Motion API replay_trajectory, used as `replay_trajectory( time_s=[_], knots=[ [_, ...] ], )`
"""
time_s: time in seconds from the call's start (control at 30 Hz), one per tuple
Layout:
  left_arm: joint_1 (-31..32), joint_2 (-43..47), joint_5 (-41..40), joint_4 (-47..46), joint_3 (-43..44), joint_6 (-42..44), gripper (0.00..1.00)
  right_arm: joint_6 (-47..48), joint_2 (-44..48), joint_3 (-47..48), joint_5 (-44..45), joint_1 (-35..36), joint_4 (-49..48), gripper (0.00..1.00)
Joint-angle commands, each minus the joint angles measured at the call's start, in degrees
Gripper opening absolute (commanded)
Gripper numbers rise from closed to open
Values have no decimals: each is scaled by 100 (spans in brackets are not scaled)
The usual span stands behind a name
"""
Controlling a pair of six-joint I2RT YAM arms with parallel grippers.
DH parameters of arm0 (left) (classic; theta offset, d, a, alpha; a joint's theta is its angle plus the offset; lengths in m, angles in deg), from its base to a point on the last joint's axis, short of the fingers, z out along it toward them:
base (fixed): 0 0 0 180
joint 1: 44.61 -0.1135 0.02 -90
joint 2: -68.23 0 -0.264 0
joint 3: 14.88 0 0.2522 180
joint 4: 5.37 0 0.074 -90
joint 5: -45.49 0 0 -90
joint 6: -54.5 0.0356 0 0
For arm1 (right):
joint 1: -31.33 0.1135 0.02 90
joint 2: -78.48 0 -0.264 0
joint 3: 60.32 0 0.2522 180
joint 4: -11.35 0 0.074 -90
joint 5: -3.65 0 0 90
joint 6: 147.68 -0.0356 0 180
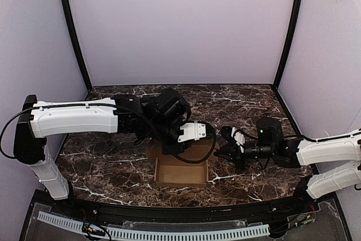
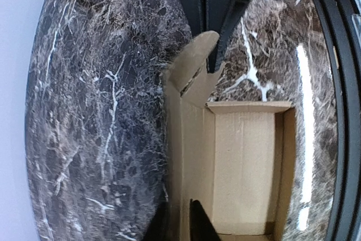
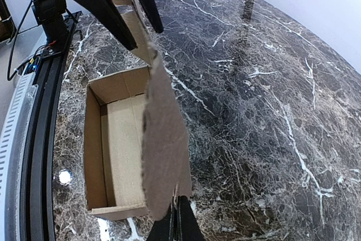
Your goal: Fold the paper box
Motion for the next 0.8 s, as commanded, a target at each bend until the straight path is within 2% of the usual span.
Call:
replay_trajectory(
  time_s=[0.0,0.13,0.3,0.57,0.77],
  knots=[
    [-21,390,-405,-250,-140,-335,28,-25,212,170,7,47,31,0],
    [-21,739,-850,-619,-472,-648,42,-23,301,230,-25,56,136,0],
    [-45,1497,-1597,-1507,-1309,-1143,53,-49,380,196,-25,65,92,0],
    [-242,3158,-1356,-2420,-2882,-1982,68,-51,446,198,262,66,189,0],
    [-468,3933,-1226,-2347,-3754,-2432,72,-43,444,277,396,58,434,0]
  ],
)
